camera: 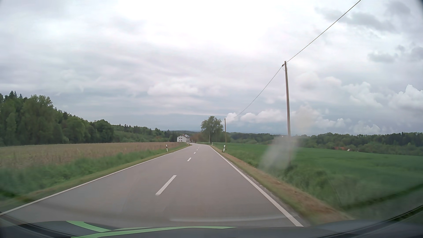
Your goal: Follow the waypoints while adhering to traffic rules and regulations
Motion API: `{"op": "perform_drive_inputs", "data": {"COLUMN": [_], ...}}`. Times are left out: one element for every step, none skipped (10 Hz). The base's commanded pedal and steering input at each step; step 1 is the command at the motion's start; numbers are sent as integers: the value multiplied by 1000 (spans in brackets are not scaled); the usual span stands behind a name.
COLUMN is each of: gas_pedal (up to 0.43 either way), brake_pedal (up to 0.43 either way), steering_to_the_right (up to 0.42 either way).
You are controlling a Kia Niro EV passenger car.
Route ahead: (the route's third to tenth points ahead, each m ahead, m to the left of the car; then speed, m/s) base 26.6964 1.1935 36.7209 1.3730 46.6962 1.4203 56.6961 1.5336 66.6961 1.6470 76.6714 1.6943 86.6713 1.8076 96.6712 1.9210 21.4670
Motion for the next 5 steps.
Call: {"op": "perform_drive_inputs", "data": {"gas_pedal": [177, 177, 177, 177, 177], "brake_pedal": [0, 0, 0, 0, 0], "steering_to_the_right": [-6, -6, -6, -5, -5]}}
